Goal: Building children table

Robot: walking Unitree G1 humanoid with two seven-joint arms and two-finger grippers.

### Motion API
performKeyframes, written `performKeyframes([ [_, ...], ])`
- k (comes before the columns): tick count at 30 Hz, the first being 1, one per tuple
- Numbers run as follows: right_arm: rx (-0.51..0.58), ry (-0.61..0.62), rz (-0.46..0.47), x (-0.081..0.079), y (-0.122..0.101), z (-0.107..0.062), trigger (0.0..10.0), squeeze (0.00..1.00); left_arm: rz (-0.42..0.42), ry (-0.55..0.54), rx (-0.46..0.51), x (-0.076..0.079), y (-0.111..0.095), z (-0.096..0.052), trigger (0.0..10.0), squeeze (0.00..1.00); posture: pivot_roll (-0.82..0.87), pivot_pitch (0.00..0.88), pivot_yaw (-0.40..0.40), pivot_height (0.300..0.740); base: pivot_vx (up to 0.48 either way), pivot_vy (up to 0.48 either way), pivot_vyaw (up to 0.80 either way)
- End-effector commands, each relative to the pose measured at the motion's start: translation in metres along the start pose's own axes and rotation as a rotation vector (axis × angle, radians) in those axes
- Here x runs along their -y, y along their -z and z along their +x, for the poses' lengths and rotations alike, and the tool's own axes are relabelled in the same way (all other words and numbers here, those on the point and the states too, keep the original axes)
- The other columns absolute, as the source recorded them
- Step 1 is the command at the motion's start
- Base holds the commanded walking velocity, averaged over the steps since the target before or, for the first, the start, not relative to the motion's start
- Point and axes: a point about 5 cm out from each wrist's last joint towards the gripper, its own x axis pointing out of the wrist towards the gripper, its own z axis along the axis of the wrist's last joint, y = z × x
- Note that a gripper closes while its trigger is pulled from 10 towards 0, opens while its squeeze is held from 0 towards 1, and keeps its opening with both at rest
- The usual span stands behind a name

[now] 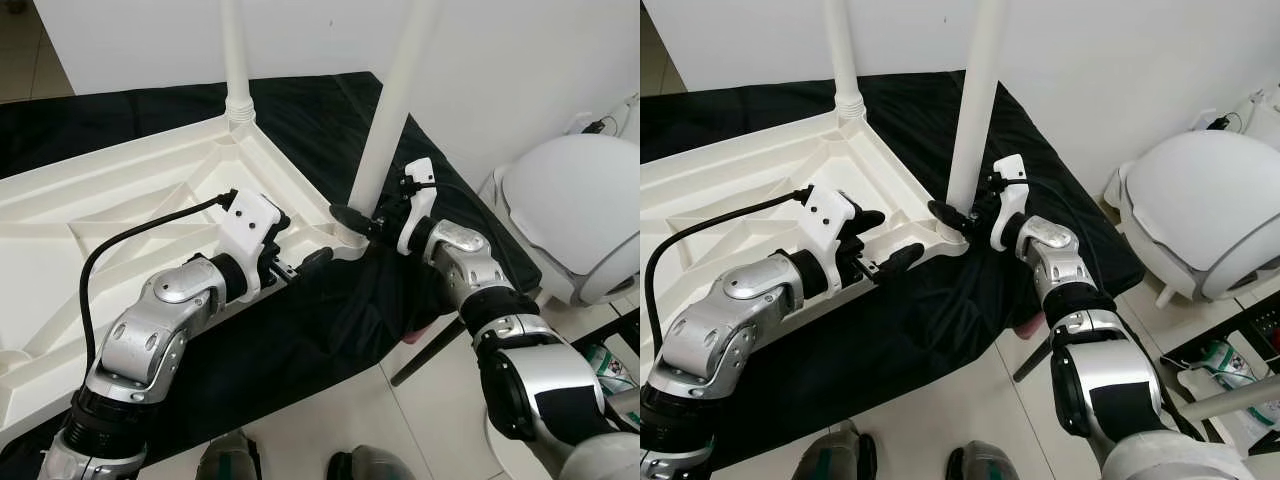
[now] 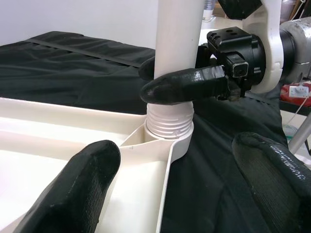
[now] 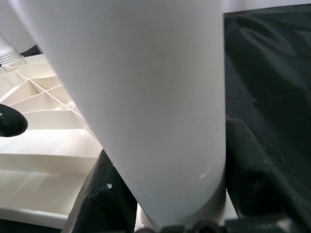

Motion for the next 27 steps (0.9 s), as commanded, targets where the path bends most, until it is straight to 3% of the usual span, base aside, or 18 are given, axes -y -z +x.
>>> performKeyframes([
  [1, -0.017, 0.007, 0.0, 0.004, 0.002, -0.004, 0.0, 0.0, 0.004, 0.001, 0.007, 0.001, -0.004, -0.001, 10.0, 0.0, 0.02, 0.004, -0.05, 0.74, 0.0, 0.0, 0.0],
  [8, -0.007, 0.005, -0.012, 0.003, 0.005, -0.008, 0.0, 0.0, -0.002, 0.0, 0.007, 0.002, -0.003, -0.001, 10.0, 0.0, 0.02, 0.008, -0.055, 0.74, 0.0, 0.0, 0.0],
  [9, 0.004, 0.017, -0.001, 0.001, 0.007, -0.007, 10.0, 0.0, -0.004, 0.001, 0.007, 0.003, -0.003, -0.001, 10.0, 0.0, 0.02, 0.01, -0.057, 0.74, 0.0, 0.0, 0.0],
  [20, 0.011, 0.115, 0.025, -0.018, 0.017, 0.002, 10.0, 0.0, -0.01, 0.005, 0.005, 0.005, -0.001, -0.001, 10.0, 0.0, 0.02, 0.011, -0.063, 0.74, 0.0, 0.0, 0.0],
  [27, 0.057, 0.368, 0.122, -0.027, 0.016, 0.009, 10.0, 0.0, -0.012, 0.014, 0.001, 0.007, 0.0, -0.001, 10.0, 0.0, 0.01, 0.008, -0.061, 0.74, 0.0, 0.0, 0.0],
])
